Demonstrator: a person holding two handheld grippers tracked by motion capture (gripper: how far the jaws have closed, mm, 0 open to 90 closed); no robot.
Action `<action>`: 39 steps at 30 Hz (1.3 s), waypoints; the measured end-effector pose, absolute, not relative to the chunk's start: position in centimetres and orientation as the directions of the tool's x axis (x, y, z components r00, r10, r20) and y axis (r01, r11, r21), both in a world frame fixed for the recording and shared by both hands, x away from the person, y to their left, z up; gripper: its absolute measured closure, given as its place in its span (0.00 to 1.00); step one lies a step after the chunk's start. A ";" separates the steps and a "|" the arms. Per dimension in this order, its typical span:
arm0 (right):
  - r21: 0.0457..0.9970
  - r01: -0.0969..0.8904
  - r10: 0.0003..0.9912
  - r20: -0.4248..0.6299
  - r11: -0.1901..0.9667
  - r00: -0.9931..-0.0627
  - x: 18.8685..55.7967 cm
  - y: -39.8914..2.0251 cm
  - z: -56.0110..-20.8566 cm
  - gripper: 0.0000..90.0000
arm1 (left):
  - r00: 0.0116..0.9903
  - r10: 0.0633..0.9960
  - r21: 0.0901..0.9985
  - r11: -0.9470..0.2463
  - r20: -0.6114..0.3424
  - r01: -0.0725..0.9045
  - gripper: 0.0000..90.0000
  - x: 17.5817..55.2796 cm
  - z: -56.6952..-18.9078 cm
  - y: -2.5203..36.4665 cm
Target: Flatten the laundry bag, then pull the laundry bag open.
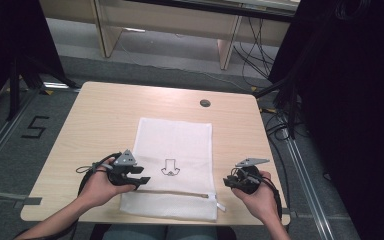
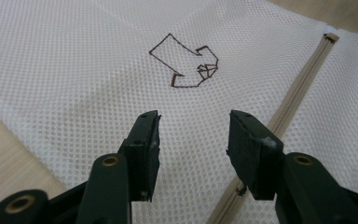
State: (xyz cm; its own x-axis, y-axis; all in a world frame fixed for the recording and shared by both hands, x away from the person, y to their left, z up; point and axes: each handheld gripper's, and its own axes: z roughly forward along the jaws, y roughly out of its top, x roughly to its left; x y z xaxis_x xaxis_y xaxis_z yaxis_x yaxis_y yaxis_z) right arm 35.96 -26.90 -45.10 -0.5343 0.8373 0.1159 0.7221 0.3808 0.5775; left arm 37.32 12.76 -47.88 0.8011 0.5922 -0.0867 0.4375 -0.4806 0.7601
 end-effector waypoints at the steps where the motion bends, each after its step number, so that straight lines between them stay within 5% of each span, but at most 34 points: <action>1: 0.591 0.713 0.835 0.116 0.377 -0.538 35.8 -26.8 -45.3 0.88 | 0.799 0.594 0.763 -0.471 -0.095 0.442 0.59 37.2 -47.9 12.7; 5: 0.575 0.698 0.812 0.097 0.426 -0.575 35.6 -26.3 -45.0 1.00 | 0.802 0.591 0.766 -0.475 -0.086 0.432 0.59 37.3 -47.9 12.7; 27: 0.402 0.826 0.811 0.272 0.394 -0.519 35.0 -23.9 -46.2 1.00 | 0.827 0.555 0.788 -0.466 -0.093 0.402 0.65 36.8 -47.5 11.2; 39: 0.382 0.829 0.809 0.270 0.408 -0.523 36.2 -23.4 -47.6 1.00 | 0.889 0.451 0.796 -0.510 -0.075 0.326 0.72 36.7 -46.5 7.5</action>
State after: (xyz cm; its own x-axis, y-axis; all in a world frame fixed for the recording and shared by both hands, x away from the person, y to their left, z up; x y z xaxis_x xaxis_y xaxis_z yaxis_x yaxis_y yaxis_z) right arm 36.16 -23.41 -47.57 -0.5228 0.8086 0.2699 0.8289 0.4083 0.3825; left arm 36.66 7.46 -46.50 0.8894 0.4509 -0.0754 0.3259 -0.5099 0.7961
